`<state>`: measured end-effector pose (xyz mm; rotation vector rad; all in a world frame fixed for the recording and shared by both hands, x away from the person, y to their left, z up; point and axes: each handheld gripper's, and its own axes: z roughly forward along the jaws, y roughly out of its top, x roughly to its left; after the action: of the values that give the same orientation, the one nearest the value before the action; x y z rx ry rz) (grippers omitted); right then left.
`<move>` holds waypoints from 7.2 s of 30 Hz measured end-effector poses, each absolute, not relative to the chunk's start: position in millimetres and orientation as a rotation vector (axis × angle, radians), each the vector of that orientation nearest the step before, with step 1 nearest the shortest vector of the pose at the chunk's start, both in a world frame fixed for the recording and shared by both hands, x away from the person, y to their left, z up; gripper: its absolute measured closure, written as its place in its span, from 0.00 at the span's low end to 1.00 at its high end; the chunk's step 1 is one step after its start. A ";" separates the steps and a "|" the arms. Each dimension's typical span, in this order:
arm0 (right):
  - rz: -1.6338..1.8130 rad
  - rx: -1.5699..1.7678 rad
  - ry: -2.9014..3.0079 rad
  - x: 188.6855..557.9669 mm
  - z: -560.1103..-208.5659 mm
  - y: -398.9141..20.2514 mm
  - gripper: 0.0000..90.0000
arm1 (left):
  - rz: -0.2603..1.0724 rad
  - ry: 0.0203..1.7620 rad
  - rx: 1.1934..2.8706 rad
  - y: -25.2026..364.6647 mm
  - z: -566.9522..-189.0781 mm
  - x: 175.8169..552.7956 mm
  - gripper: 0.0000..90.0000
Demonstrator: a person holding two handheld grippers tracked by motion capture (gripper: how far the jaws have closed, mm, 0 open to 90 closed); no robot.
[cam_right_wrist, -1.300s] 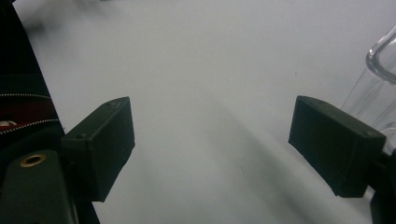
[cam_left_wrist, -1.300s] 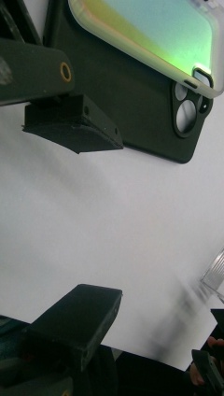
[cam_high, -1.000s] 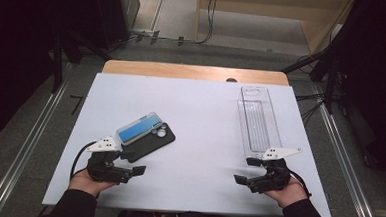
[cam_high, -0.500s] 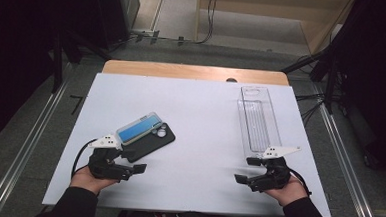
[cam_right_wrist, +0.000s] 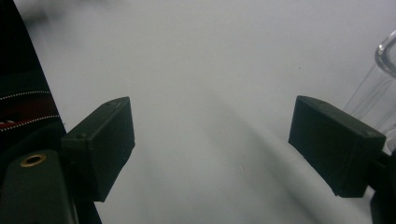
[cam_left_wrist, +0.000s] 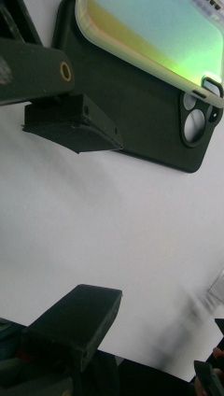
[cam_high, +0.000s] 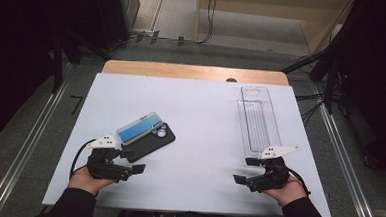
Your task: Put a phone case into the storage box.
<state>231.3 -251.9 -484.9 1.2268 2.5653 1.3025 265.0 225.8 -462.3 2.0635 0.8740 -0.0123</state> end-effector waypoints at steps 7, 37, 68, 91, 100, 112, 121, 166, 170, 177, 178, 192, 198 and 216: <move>1.298 1.239 2.551 227.7 -483.4 -254.8 0.14 | -0.017 0.849 2.062 222.7 -456.7 264.0 0.24; 1.311 1.205 2.577 226.1 -481.8 -252.0 0.14 | 0.008 0.856 2.094 224.8 -434.1 303.7 0.00; 1.318 1.186 2.600 226.0 -481.6 -248.8 0.14 | 0.013 0.798 2.119 224.4 -426.3 375.4 0.01; 1.312 1.176 2.611 225.1 -482.5 -248.8 0.14 | 0.062 0.778 2.166 219.4 -447.2 405.3 0.03; 1.306 1.173 2.618 223.9 -482.8 -248.7 0.14 | 0.042 0.772 2.136 220.9 -454.6 406.9 0.00; 1.298 1.175 2.622 223.8 -483.1 -247.7 0.14 | 0.088 0.769 2.182 220.6 -471.4 408.4 0.00; 1.292 1.176 2.628 223.3 -483.2 -247.2 0.14 | 0.064 0.783 2.208 222.9 -483.9 411.5 0.00; 1.287 1.158 2.627 222.9 -483.2 -246.8 0.14 | 0.148 0.789 2.250 225.9 -500.0 403.6 0.19; 1.288 1.159 2.628 222.7 -483.0 -246.6 0.14 | 0.148 0.790 2.254 225.8 -499.3 403.7 0.19; 1.288 1.158 2.629 222.7 -483.0 -246.6 0.14 | 0.104 0.830 2.226 227.5 -497.8 405.7 0.19; 1.286 1.157 2.630 222.7 -483.0 -246.5 0.14 | 0.092 0.829 2.218 228.1 -497.3 405.9 0.19; 1.285 1.154 2.629 222.9 -482.7 -246.0 0.14 | 0.140 0.736 2.175 218.7 -471.4 395.2 0.19; 1.292 1.160 2.615 223.0 -481.6 -247.0 0.14 | 0.142 0.727 2.180 208.5 -459.1 390.1 0.19; 1.313 1.198 2.585 223.2 -481.1 -246.7 0.14 | 0.129 0.767 2.148 175.6 -435.3 366.5 0.19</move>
<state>223.2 -246.7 -481.1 1.1976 2.5855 1.3126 366.5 175.6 -435.3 2.1476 0.7675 0.1293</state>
